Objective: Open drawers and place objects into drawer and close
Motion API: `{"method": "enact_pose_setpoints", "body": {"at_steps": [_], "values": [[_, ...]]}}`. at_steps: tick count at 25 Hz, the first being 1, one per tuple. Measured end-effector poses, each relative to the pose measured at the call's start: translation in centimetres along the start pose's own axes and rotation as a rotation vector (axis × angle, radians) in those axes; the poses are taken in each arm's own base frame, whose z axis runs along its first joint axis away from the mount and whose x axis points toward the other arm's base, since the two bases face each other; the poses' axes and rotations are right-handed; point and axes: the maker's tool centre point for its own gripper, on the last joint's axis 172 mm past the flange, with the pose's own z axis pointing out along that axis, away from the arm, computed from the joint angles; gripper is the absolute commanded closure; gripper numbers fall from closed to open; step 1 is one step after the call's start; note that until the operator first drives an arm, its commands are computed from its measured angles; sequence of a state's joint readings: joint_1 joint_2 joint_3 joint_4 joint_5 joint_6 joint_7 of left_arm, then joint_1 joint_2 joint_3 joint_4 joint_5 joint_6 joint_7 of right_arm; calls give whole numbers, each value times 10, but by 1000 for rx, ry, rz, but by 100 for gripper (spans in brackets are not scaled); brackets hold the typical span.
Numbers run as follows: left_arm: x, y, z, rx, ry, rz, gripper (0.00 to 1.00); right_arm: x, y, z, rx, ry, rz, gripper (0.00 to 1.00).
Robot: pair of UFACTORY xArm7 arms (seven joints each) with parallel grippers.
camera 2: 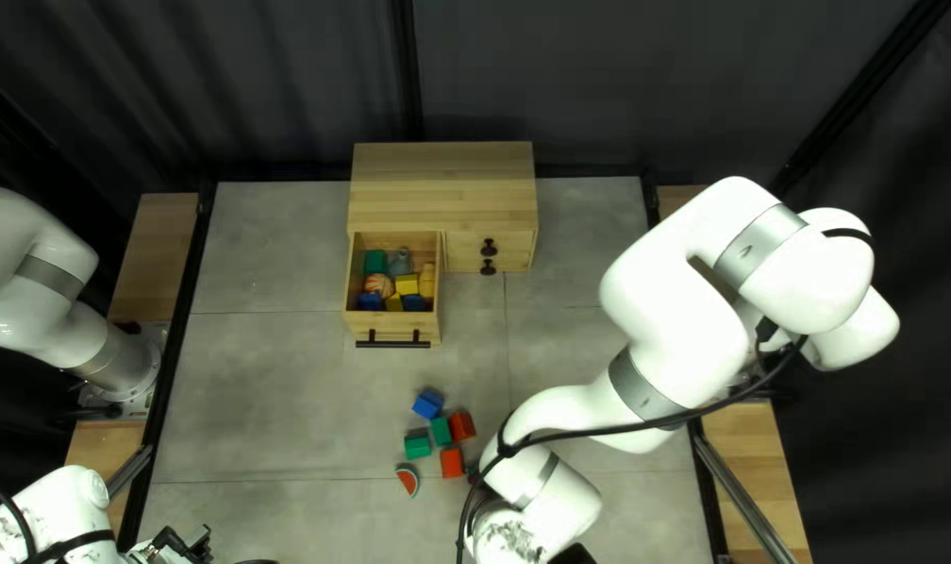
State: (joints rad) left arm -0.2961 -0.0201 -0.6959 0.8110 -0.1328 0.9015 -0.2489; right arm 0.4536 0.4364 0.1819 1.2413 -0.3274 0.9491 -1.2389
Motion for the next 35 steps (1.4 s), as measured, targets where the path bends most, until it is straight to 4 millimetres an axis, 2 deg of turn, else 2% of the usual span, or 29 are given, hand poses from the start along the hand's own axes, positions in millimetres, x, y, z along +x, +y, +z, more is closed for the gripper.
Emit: {"method": "enact_pose_setpoints", "body": {"at_steps": [4, 6, 11, 14, 17, 21, 22, 23, 24, 25, 26, 31, 33, 35], "values": [[0, 0, 0, 0, 0, 0, 0, -26, 1, -32, -3, -21, 2, 98], [0, 0, 0, 0, 0, 0, 0, -52, -2, -51, -9, -38, 15, 98], [0, 0, 0, 0, 0, 0, 0, -133, -8, -91, -24, -86, 49, 98], [0, 0, 0, 0, 0, 0, 0, -188, -10, -111, -29, -114, 56, 98], [0, 0, 0, 0, 0, 0, 0, -251, -20, -117, -38, -141, 74, 98], [0, 0, 0, 0, 0, 0, 0, -316, -30, -101, -71, -162, 108, 97], [0, 0, 0, 0, 0, 0, 0, -331, -33, -92, -74, -164, 120, 93], [0, 0, 0, 0, 0, 0, 0, -341, -35, -84, -76, -165, 128, 76], [0, 0, 0, 0, 0, 0, 0, -350, -36, -77, -76, -165, 135, 23], [0, 0, 0, 0, 0, 0, 0, -357, -37, -72, -77, -165, 141, 14], [0, 0, 0, 0, 0, 0, 0, -362, -38, -68, -78, -166, 146, 0], [0, 0, 0, 0, 0, 0, 0, -382, -42, -58, -76, -166, 169, 0], [0, 0, 0, 0, 0, 0, 0, -378, -42, -64, -67, -166, 177, 0], [0, 0, 0, 0, 0, 0, 0, -366, -41, -73, -56, -168, 182, 0]]}}
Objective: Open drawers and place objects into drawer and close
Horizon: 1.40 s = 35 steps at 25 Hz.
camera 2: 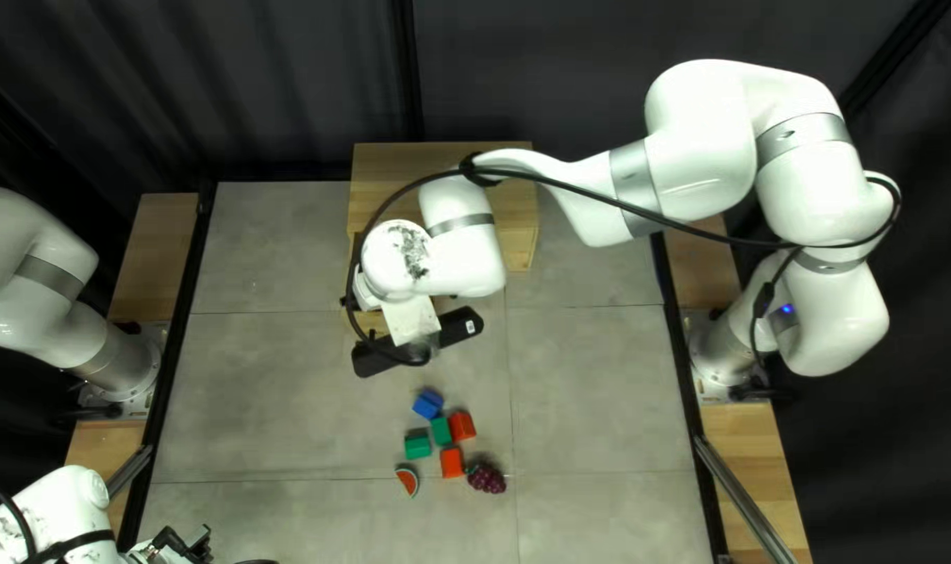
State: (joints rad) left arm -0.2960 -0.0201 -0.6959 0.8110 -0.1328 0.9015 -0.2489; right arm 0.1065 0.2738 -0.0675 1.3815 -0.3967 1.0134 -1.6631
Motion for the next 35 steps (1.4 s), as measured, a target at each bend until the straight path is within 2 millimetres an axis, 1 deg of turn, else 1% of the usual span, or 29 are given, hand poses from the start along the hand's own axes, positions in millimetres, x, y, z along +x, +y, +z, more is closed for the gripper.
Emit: {"method": "enact_pose_setpoints", "body": {"at_steps": [1, 3, 6, 10, 12, 14, 15, 16, 19, 21, 23, 26, 29, 31, 32, 35], "values": [[0, 0, 0, 0, 0, 0, 0, 8, -1, -6, 6, -1, 4, 0], [0, 0, 0, 0, 0, 0, 0, 31, -4, -19, 19, 1, 17, 0], [0, 0, 0, 0, 0, 0, 0, 76, -12, -36, 42, 12, 62, 0], [0, 0, 0, 0, 0, 0, 0, 146, -26, -51, 88, 45, 183, 0], [0, 0, 0, 0, 0, 0, 0, 190, -35, -56, 116, 61, 232, 0], [0, 0, 0, 0, 0, 0, 0, 231, -47, -59, 130, 69, 207, 0], [0, 0, 0, 0, 0, 0, 0, 246, -52, -60, 129, 72, 181, 0], [0, 0, 0, 0, 0, 0, 0, 256, -56, -61, 126, 75, 157, 0], [0, 0, 0, 0, 0, 0, 0, 282, -72, -59, 125, 91, 108, 0], [0, 0, 0, 0, 0, 0, 0, 295, -81, -55, 136, 110, 144, 0], [0, 0, 0, 0, 0, 0, 0, 305, -89, -50, 153, 132, 230, 0], [0, 0, 0, 0, 0, 0, 0, 320, -97, -45, 183, 148, 406, 0], [0, 0, 0, 0, 0, 0, 0, 333, -104, -44, 216, 133, 608, 0], [0, 0, 0, 0, 0, 0, 0, 340, -107, -46, 237, 115, 712, 0], [0, 0, 0, 0, 0, 0, 0, 343, -107, -47, 245, 107, 744, 0], [0, 0, 0, 0, 0, 0, 0, 345, -108, -47, 252, 101, 768, 0]]}}
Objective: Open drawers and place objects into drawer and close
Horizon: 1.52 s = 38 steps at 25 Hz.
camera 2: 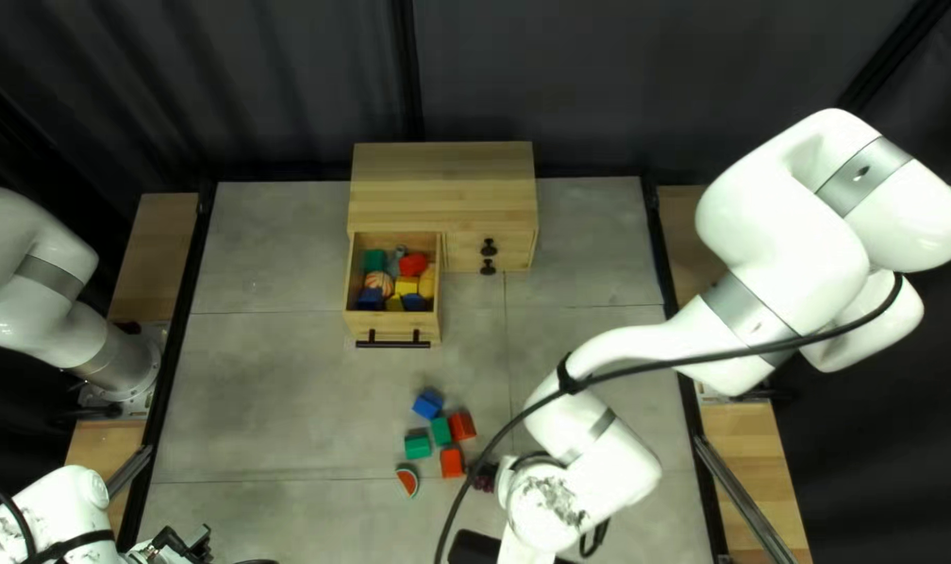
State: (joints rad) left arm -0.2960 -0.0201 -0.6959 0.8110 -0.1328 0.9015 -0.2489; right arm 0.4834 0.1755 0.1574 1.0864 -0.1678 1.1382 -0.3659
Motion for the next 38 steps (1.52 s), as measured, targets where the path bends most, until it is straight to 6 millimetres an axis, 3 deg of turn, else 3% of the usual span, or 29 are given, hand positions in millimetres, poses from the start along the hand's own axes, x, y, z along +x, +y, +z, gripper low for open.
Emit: {"method": "enact_pose_setpoints", "body": {"at_steps": [9, 13, 18, 22, 26, 32, 38], "values": [[0, 0, 0, 0, 0, 0, 0, 0, 1, 0, -1, -4, -5, 0], [0, 0, 0, 0, 0, 0, 0, -20, 22, -3, 15, -26, 31, 0], [0, 0, 0, 0, 0, 0, 0, -57, 49, -10, 33, -39, 396, 0], [0, 0, 0, 0, 0, 0, 0, -73, 55, -7, 51, -34, 723, 0], [0, 0, 0, 0, 0, 0, 0, -64, 59, 1, 65, 5, 940, 0], [0, 0, 0, 0, 0, 0, 0, -24, 61, 31, 62, 159, 1091, 0], [0, 0, 0, 0, 0, 0, 0, -21, 57, 55, 57, 217, 1159, 0]]}}
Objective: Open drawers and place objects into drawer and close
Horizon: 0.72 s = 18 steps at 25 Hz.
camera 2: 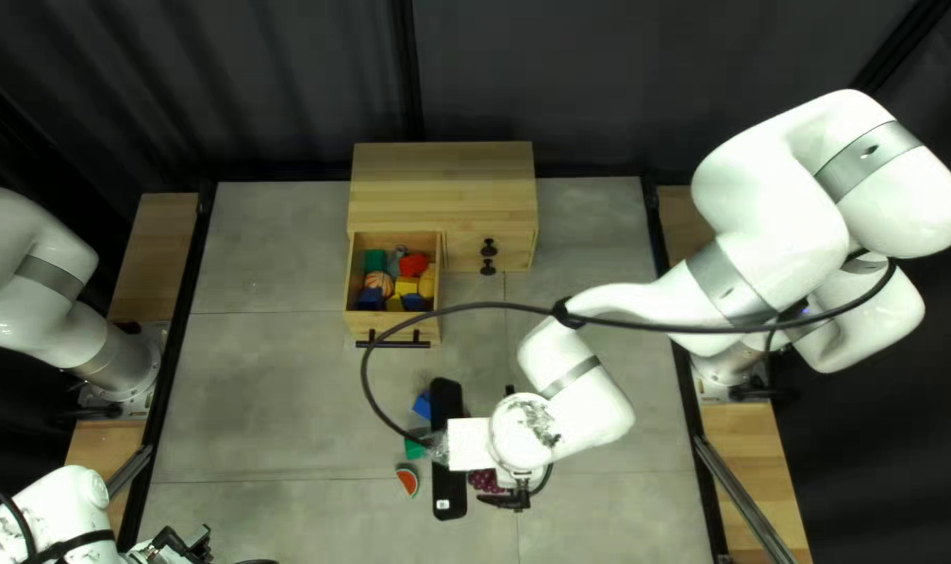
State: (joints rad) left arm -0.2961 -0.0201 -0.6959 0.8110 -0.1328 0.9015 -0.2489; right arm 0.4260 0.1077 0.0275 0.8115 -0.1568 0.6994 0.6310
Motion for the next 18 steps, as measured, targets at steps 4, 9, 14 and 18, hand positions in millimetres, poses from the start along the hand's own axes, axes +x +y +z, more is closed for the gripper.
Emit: {"method": "enact_pose_setpoints", "body": {"at_steps": [4, 9, 14, 18], "values": [[0, 0, 0, 0, 0, 0, 0, 0, 1, 7, 0, 11, 23, 0], [0, 0, 0, 0, 0, 0, 0, 10, -6, 17, 2, 14, 17, 0], [0, 0, 0, 0, 0, 0, 0, 19, -13, 23, 11, 25, -4, 0], [0, 0, 0, 0, 0, 0, 0, 25, -19, 25, 20, 33, -21, 0]]}}
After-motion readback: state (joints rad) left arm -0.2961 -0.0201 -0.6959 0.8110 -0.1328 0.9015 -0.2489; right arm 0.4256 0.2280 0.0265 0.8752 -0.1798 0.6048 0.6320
